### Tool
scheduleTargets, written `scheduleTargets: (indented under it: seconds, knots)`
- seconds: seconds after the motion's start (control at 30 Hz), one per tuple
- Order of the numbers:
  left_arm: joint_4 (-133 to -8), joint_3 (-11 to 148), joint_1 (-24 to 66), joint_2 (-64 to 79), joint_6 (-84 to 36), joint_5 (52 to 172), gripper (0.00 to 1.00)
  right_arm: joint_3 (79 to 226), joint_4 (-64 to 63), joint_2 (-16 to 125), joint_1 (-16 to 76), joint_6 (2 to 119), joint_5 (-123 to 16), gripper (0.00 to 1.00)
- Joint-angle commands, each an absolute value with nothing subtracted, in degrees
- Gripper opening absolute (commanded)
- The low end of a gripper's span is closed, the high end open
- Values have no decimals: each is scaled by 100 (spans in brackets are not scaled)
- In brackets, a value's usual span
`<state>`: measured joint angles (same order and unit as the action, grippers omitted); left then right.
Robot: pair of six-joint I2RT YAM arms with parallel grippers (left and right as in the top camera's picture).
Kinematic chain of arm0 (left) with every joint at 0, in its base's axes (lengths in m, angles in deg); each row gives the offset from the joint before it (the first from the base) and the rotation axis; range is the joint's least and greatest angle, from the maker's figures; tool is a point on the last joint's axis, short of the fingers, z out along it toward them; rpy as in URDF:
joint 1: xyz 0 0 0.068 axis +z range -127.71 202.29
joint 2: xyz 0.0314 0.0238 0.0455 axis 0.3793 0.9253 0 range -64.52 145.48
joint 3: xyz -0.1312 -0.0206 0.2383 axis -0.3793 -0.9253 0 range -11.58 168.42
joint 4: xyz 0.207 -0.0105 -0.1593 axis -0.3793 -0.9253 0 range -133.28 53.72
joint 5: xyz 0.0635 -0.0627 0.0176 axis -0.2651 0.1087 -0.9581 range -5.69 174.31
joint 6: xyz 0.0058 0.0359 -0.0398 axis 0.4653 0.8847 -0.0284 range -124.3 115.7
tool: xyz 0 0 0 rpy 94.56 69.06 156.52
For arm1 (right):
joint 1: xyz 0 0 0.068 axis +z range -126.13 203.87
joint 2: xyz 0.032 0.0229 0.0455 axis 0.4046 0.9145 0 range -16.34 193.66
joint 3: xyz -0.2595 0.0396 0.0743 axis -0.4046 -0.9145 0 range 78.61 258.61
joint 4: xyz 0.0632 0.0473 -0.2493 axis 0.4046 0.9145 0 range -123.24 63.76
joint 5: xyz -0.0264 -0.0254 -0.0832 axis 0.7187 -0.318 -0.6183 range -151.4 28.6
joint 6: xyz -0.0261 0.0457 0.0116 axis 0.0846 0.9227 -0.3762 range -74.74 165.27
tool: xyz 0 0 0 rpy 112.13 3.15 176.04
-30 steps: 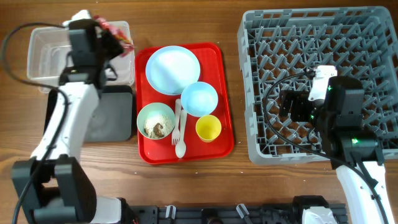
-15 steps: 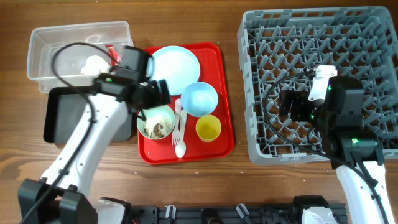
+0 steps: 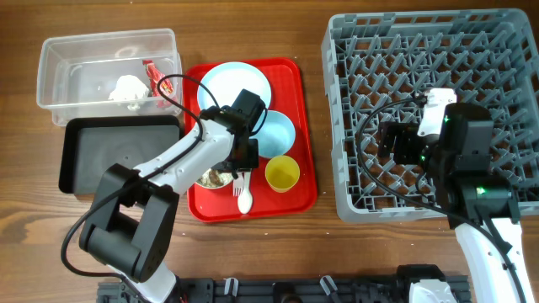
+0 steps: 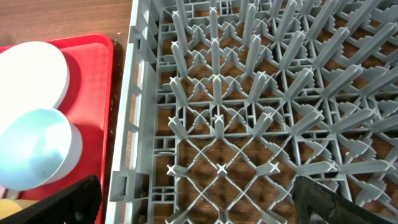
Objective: Sort waste into correct bins and load items into the dishwasher rack
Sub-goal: 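Grasp the green bowl with left gripper and tip scraps onto black tray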
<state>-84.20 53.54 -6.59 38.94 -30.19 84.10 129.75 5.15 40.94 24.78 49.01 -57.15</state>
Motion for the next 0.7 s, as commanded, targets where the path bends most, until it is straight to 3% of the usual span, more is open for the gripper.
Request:
scheduleTargets:
  seconds: [0.0, 0.2, 0.33, 0.47, 0.67]
  knots:
    - [-8400, 5319, -685, 3929, -3028, 8347, 4, 13090, 504, 4089, 2460, 4845, -5682, 100]
    - [-9012, 5688, -596, 3234, -2917, 7628, 4, 13090, 506, 4089, 2460, 4842, -5682, 100]
    - [-9041, 5787, 189, 2321, -2654, 7689, 4, 13090, 522, 4089, 2460, 4842, -5682, 100]
    - [-8886, 5787, 2079, 2222, -1535, 9687, 4, 13090, 519, 4089, 2460, 4845, -5682, 100]
    - [-8772, 5776, 4510, 3149, 121, 13739, 4, 13090, 519, 4089, 2460, 4842, -5682, 100]
